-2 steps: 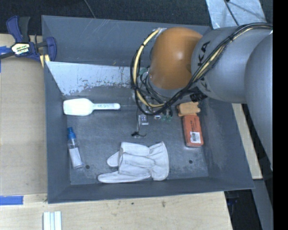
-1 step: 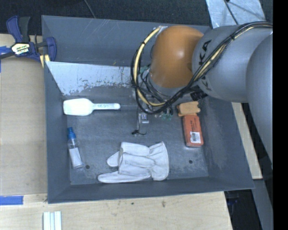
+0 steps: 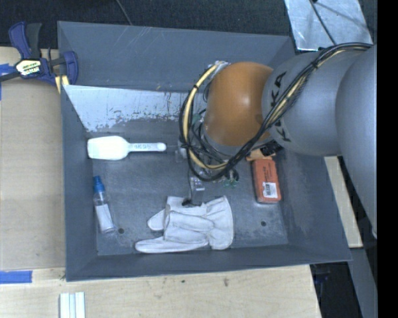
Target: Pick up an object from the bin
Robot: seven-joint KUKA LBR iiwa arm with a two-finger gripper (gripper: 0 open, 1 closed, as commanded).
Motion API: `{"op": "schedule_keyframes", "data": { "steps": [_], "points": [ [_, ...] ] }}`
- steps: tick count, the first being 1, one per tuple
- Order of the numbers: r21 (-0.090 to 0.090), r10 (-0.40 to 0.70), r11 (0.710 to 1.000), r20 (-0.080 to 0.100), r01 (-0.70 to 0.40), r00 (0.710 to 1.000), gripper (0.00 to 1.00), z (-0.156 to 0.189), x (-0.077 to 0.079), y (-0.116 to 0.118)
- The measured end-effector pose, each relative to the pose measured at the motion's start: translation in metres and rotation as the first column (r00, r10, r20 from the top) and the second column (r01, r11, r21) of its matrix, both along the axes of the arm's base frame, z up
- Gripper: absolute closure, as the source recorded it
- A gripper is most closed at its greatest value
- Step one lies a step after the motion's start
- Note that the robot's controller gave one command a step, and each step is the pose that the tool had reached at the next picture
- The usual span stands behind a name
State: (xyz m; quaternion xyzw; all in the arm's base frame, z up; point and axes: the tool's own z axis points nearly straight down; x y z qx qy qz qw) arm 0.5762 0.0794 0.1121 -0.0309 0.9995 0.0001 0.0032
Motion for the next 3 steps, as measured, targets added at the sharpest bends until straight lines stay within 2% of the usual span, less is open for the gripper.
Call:
{"op": "schedule_keyframes", "data": {
  "steps": [1,2,3],
  "points": [
    [0.000,0.203,0.979,-0.004,-0.203,0.979,0.00,-0.029,-0.011,0.000],
    [0.000,0.179,0.984,-0.004,-0.179,0.984,1.00,-0.040,-0.035,0.009],
    [0.000,0.179,0.984,-0.004,-0.179,0.984,1.00,-0.040,-0.035,0.009]
  ]
}}
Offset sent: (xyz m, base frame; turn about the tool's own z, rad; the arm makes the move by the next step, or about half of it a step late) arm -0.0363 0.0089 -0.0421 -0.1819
